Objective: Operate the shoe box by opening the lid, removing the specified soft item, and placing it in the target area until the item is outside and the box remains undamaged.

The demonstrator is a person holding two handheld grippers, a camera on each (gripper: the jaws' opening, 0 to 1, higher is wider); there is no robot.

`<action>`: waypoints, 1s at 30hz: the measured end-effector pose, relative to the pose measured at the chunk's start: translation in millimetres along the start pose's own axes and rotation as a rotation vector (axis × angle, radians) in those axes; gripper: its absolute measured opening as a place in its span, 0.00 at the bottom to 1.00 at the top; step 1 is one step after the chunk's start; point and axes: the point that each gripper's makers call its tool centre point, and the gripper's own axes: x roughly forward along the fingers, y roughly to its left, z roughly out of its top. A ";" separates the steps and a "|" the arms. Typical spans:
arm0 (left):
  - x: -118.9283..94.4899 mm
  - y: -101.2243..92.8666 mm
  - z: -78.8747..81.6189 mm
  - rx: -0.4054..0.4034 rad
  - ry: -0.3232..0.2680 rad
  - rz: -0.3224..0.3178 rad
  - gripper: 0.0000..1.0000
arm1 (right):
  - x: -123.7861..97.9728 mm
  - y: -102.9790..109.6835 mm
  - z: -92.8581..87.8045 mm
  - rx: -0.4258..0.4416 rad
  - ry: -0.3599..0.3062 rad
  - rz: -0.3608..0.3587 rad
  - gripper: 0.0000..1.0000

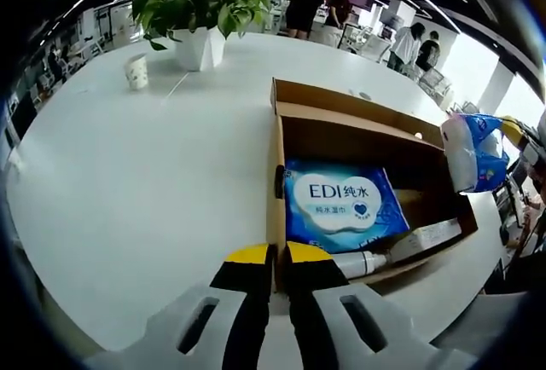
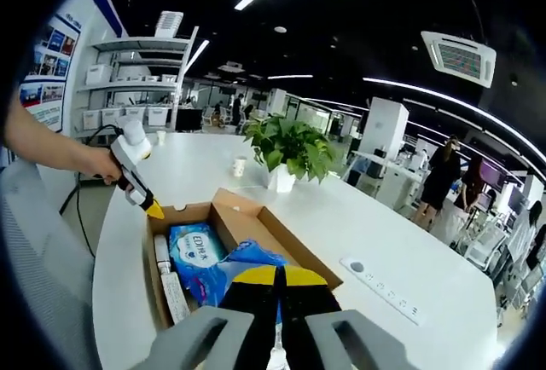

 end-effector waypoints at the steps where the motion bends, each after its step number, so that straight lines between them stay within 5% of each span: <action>1: 0.0 0.1 0.1 0.001 -0.001 0.000 0.03 | -1.7 -1.0 -0.5 0.002 -0.002 0.000 0.00; 30: 2.4 2.9 0.2 -0.012 -0.002 -0.012 0.04 | -55.4 -55.3 -34.8 0.087 -0.012 -0.068 0.00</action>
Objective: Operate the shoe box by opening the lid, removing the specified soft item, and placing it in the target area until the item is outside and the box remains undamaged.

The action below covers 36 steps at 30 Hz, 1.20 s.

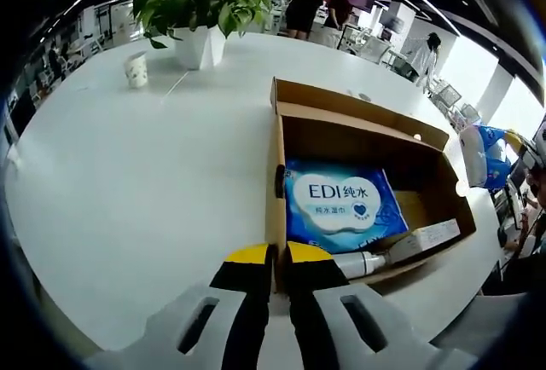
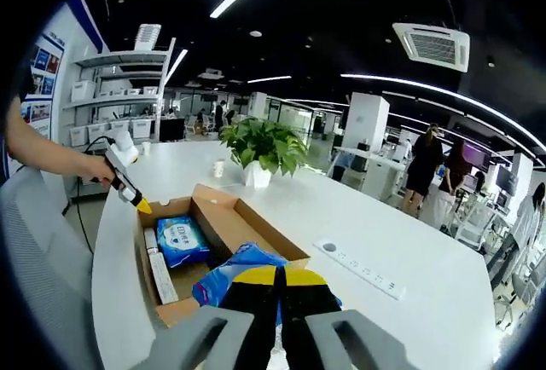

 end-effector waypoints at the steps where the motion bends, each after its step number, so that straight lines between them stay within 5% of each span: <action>1: 0.0 0.0 0.0 0.000 0.000 0.000 0.04 | -1.8 -3.0 -1.4 0.001 0.002 -0.004 0.00; 13: 0.3 0.0 -0.1 -0.003 -0.003 -0.005 0.04 | -18.7 -27.2 -17.1 0.010 0.029 -0.042 0.00; 36: -0.4 -1.0 -1.3 0.003 -0.007 -0.001 0.04 | -66.1 -77.6 -79.2 0.086 0.111 -0.174 0.00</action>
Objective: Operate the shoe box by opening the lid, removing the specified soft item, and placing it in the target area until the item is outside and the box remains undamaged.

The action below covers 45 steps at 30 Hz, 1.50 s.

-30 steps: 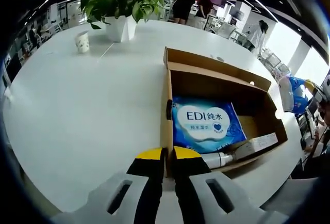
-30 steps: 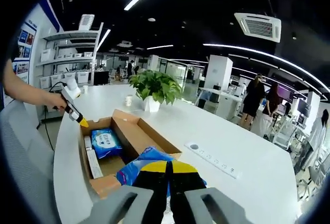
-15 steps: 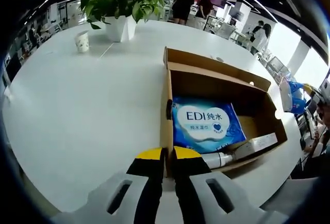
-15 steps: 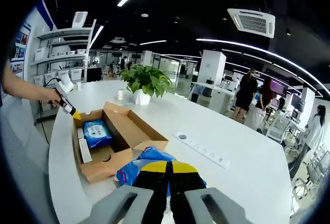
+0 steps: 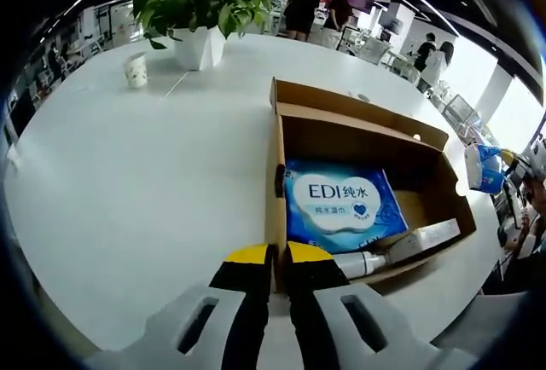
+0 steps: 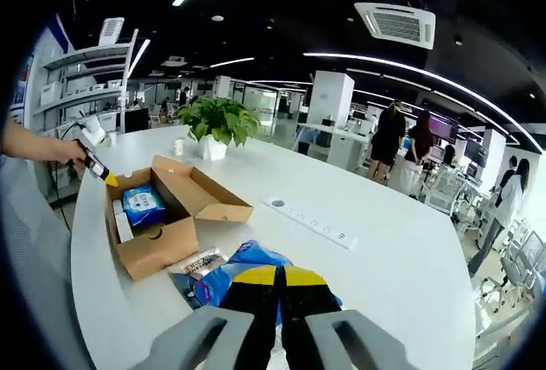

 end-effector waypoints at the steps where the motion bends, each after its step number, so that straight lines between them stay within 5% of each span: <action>1: -0.1 -0.2 0.0 0.000 0.000 0.000 0.04 | -0.9 -1.7 -2.5 0.005 0.004 -0.005 0.00; 45: 0.1 0.2 0.5 0.011 -0.005 0.008 0.04 | -20.5 -48.8 -132.2 0.128 0.265 -0.223 0.00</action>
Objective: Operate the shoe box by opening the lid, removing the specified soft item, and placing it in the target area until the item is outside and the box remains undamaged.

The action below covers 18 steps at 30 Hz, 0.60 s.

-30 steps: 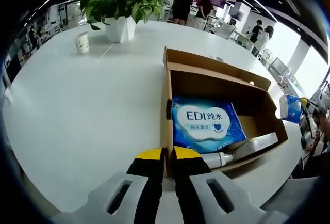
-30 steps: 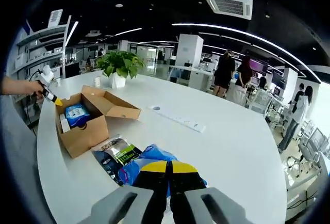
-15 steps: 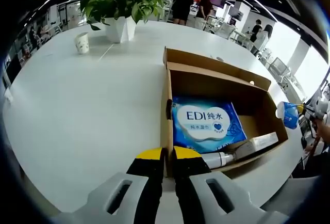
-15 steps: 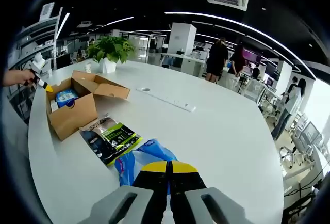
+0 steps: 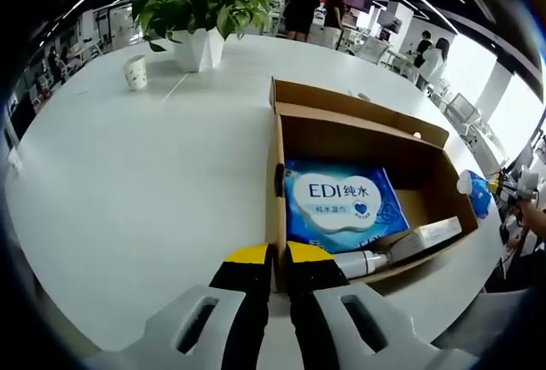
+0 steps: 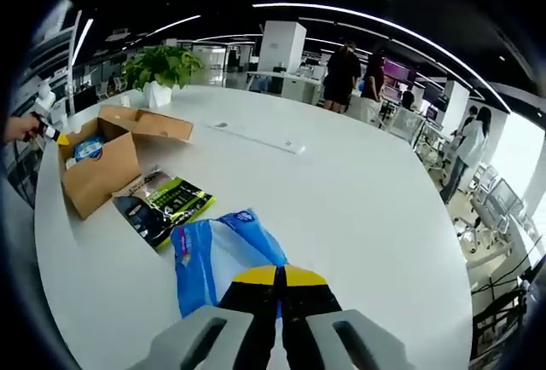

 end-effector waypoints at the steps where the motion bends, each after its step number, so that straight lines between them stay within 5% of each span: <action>1: -0.1 0.0 -0.2 0.000 0.000 0.000 0.04 | -0.3 -1.5 -0.8 0.004 0.003 -0.007 0.00; 18: 1.7 0.9 -0.4 0.002 0.002 -0.001 0.04 | -28.9 5.0 -11.3 0.063 0.004 -0.037 0.11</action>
